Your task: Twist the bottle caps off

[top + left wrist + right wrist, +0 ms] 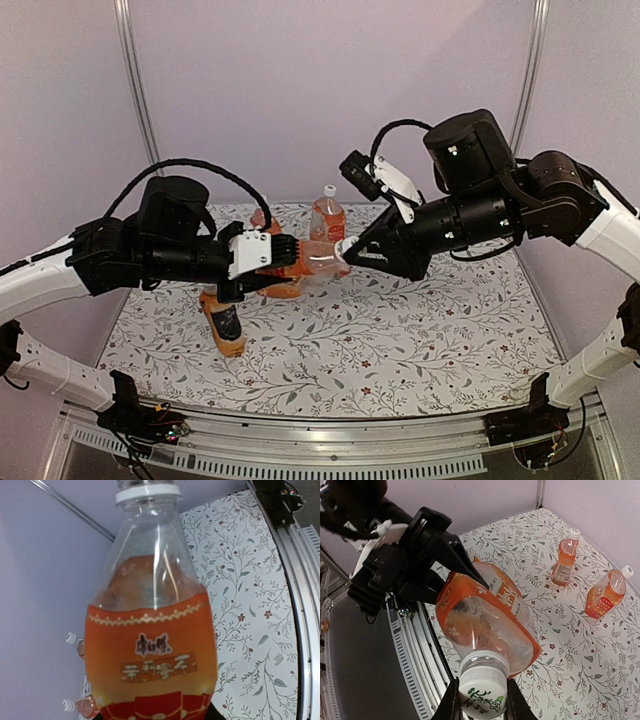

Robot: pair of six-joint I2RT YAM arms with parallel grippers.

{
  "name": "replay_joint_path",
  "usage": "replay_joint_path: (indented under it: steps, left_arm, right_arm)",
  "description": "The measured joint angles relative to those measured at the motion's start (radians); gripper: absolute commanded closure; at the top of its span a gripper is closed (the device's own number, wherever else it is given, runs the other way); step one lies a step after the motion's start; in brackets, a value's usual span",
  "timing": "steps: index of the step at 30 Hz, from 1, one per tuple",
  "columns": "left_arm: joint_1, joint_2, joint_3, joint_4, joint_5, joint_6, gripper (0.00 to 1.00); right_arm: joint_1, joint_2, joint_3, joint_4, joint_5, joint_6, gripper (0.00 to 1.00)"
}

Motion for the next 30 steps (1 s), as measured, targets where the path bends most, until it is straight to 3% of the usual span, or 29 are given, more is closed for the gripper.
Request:
replay_joint_path:
  steps: [6, 11, 14, 17, 22, 30]
  left_arm:
    - [-0.006, -0.001, 0.029, -0.188, 0.210, -0.009, 1.00]
    - [-0.006, 0.001, 0.033, -0.228, 0.253, -0.010, 1.00]
    - [-0.006, 0.001, 0.033, -0.219, 0.242, -0.024, 1.00]
    - [-0.006, 0.001, 0.033, -0.178, 0.202, -0.062, 1.00]
    - [0.003, 0.001, 0.039, -0.050, 0.078, -0.160, 1.00]
    - [0.050, -0.021, 0.106, 0.084, -0.076, -0.330, 1.00]
  right_arm:
    - [0.064, -0.105, -0.128, -0.051, -0.088, -0.414, 1.00]
    - [0.064, -0.224, -0.204, -0.052, -0.072, -0.563, 1.00]
    - [0.059, -0.297, -0.285, 0.000, 0.019, -0.583, 1.00]
    - [-0.002, -0.311, -0.358, 0.072, 0.126, -0.521, 1.00]
    - [-0.190, -0.173, -0.456, 0.167, 0.270, -0.233, 1.00]
    - [-0.219, 0.142, -0.508, 0.146, 0.299, 0.137, 1.00]
